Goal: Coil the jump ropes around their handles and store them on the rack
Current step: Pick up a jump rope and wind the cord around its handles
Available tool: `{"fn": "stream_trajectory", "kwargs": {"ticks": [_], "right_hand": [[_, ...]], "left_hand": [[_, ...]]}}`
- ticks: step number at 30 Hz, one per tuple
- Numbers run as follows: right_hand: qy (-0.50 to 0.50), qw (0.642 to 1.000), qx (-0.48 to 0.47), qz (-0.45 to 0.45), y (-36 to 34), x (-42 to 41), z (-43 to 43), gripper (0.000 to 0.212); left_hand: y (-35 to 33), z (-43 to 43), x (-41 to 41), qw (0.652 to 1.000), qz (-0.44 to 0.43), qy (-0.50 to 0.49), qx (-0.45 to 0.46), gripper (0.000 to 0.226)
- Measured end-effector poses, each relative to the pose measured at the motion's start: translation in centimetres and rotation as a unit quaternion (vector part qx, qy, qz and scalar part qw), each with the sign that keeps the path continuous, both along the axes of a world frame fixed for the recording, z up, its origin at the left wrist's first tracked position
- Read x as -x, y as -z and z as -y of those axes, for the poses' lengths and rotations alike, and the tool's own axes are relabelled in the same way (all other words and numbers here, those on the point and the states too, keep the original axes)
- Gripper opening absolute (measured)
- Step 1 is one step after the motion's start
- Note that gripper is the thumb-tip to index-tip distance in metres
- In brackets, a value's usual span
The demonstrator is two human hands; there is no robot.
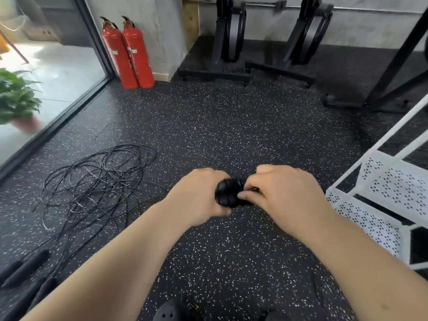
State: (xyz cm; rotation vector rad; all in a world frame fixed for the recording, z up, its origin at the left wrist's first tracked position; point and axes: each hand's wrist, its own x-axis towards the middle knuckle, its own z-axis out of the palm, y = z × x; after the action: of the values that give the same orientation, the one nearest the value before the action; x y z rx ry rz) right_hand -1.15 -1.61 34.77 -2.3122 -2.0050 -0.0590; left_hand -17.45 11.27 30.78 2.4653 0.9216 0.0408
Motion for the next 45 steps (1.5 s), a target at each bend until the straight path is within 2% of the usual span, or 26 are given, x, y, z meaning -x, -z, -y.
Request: {"fn": "stream_trajectory", "kwargs": {"ticks": [3, 6, 12, 16, 19, 22, 26, 31, 34, 36, 38, 39, 41, 43, 45], "right_hand": [[0.025, 0.992, 0.002, -0.12, 0.0, -2.7, 0.3, 0.032], [0.046, 0.963, 0.02, -0.266, -0.1, -4.9, 0.6, 0.029], [0.011, 0.943, 0.037, -0.332, 0.5, -5.5, 0.8, 0.026], [0.011, 0.908, 0.011, -0.418, 0.7, -5.7, 0.6, 0.027], [0.007, 0.901, -0.004, -0.434, 0.8, -5.2, 0.3, 0.026], [-0.015, 0.924, -0.016, -0.381, 0.6, -4.2, 0.2, 0.025], [-0.021, 0.928, -0.015, -0.373, 1.1, -4.5, -0.1, 0.025], [-0.01, 0.872, 0.028, -0.488, 1.2, -5.9, 0.0, 0.027], [0.001, 0.818, 0.039, -0.574, 1.6, -6.2, 0.1, 0.038], [0.027, 0.772, 0.013, -0.635, 2.5, -5.9, 0.0, 0.039], [0.081, 0.752, -0.029, -0.653, 3.7, -5.2, -0.6, 0.031], [0.108, 0.755, -0.03, -0.646, 3.8, -4.6, -0.7, 0.029], [0.133, 0.785, -0.011, -0.605, 3.6, -2.9, -1.2, 0.054], [0.114, 0.862, -0.008, -0.495, 3.5, -1.9, -1.3, 0.059], [0.082, 0.925, -0.002, -0.372, 3.8, -1.4, -1.5, 0.046]], "left_hand": [[-0.4, 0.9, -0.3, 0.995, 0.016, 0.082, -0.059, 0.049], [-1.0, 1.7, -0.7, 0.986, 0.019, 0.13, -0.105, 0.051], [-1.3, 3.0, -1.0, 0.979, -0.006, 0.182, -0.087, 0.039], [-1.8, 2.8, -0.8, 0.981, 0.001, 0.181, -0.066, 0.031], [-1.8, 2.7, -0.5, 0.985, -0.032, 0.161, -0.061, 0.029], [-1.5, 2.6, -0.4, 0.988, -0.064, 0.131, -0.045, 0.034], [-1.9, 2.6, -0.1, 0.987, -0.029, 0.154, -0.031, 0.034], [-3.8, 2.4, 0.6, 0.984, 0.054, 0.155, 0.071, 0.037], [-4.8, 2.7, 1.0, 0.976, 0.093, 0.128, 0.152, 0.058], [-5.3, 2.9, 1.2, 0.962, 0.136, 0.101, 0.213, 0.065], [-5.5, 2.7, 1.1, 0.947, 0.197, 0.051, 0.25, 0.063], [-5.4, 2.5, 1.0, 0.94, 0.227, 0.018, 0.255, 0.061], [-4.9, 2.0, 0.8, 0.932, 0.255, -0.037, 0.256, 0.058], [-4.0, 1.6, 0.7, 0.934, 0.233, -0.059, 0.265, 0.06], [-2.9, 0.9, 0.8, 0.94, 0.205, -0.071, 0.263, 0.062]]}}
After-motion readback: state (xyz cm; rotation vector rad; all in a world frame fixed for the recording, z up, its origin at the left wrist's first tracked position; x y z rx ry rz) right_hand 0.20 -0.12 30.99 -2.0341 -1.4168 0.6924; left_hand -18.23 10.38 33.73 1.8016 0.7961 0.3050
